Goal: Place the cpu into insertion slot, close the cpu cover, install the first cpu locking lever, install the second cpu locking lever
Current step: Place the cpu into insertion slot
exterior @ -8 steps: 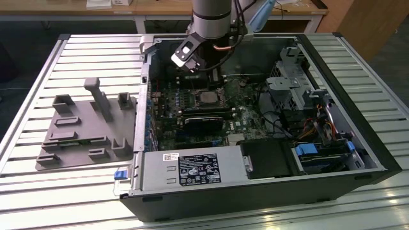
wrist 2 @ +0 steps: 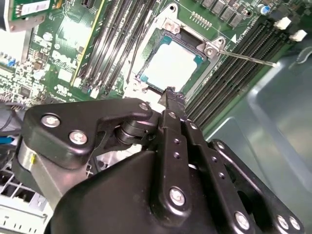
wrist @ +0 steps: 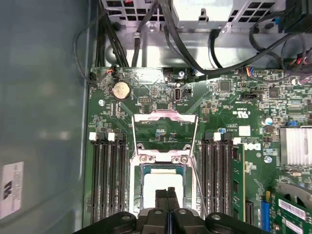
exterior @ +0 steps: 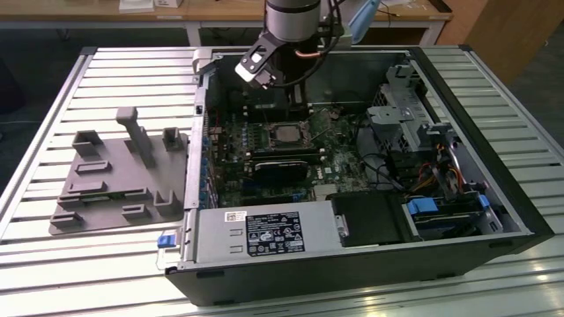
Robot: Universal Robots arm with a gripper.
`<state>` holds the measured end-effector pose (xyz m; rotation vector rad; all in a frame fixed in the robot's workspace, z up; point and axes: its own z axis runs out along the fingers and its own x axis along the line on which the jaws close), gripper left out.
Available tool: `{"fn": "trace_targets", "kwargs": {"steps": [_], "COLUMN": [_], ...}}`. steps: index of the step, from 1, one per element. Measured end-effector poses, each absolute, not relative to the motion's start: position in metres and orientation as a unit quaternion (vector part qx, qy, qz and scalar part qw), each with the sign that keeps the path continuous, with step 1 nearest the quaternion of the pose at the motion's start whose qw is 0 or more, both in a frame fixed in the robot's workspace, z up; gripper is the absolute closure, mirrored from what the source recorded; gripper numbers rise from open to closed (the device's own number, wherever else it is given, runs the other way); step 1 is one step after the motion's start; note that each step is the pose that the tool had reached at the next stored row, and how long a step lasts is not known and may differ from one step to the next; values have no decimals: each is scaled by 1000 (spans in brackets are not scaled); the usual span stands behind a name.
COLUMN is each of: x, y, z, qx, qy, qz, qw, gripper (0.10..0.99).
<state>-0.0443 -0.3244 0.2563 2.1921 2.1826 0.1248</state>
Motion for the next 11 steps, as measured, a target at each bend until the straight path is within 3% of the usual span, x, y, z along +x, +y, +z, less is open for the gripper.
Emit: {"fn": "trace_targets", "kwargs": {"steps": [6, 7, 11], "x": [-58, -58, -58], "y": [-324, -324, -324], "z": [277, 295, 295], "qx": [708, 708, 708], "qy": [705, 705, 705], "qz": [40, 40, 41], "qw": [23, 23, 23], "gripper": [980, 980, 980]}}
